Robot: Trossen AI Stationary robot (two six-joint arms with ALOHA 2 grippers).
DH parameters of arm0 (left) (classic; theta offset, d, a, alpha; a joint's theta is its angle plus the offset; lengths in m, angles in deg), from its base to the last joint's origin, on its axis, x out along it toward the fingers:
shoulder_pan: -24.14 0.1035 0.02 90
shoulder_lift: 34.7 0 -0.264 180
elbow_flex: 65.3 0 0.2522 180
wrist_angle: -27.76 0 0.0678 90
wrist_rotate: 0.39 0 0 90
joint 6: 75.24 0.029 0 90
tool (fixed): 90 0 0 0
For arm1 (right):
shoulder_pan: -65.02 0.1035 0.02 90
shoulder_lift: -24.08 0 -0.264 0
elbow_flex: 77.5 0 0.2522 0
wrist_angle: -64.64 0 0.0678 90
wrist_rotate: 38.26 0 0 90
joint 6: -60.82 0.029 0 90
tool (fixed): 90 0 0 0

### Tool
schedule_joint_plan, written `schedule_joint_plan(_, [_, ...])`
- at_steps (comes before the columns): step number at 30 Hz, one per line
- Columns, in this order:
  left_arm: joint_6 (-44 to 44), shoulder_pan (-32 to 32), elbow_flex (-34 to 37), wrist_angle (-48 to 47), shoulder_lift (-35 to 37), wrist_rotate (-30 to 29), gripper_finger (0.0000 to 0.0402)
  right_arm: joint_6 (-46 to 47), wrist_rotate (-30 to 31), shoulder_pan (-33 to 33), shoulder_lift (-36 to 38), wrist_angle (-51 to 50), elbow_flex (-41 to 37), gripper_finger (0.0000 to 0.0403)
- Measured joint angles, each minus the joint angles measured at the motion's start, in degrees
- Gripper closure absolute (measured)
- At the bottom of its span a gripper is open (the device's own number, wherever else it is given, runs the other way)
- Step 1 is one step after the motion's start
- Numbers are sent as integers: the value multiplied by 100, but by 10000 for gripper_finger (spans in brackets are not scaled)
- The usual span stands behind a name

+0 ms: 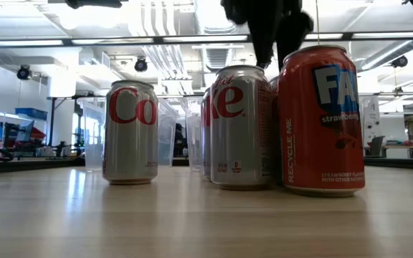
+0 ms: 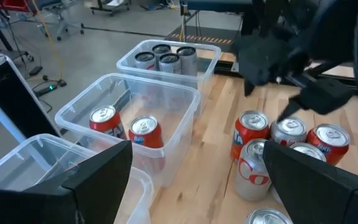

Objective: Sort soda cans
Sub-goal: Put the red soda can into the middle white bin

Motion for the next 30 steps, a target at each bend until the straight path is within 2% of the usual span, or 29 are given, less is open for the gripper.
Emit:
schedule_joint_plan(6, [-69, 0, 0, 40, 0, 3, 56, -198, -544, -203, 4, 686, -568, 30])
schedule_joint_plan(13, [-183, 0, 17, 31, 0, 5, 56, -327, -515, -434, -2, 1261, -1104, 30])
schedule_joint_plan(26, [-126, 0, 24, 31, 0, 8, 56, -333, -636, -470, -4, 1903, -1777, 30])
schedule_joint_plan(30, [-126, 0, 26, 31, 0, 8, 56, -377, -547, -464, -11, 1943, -1799, 45])
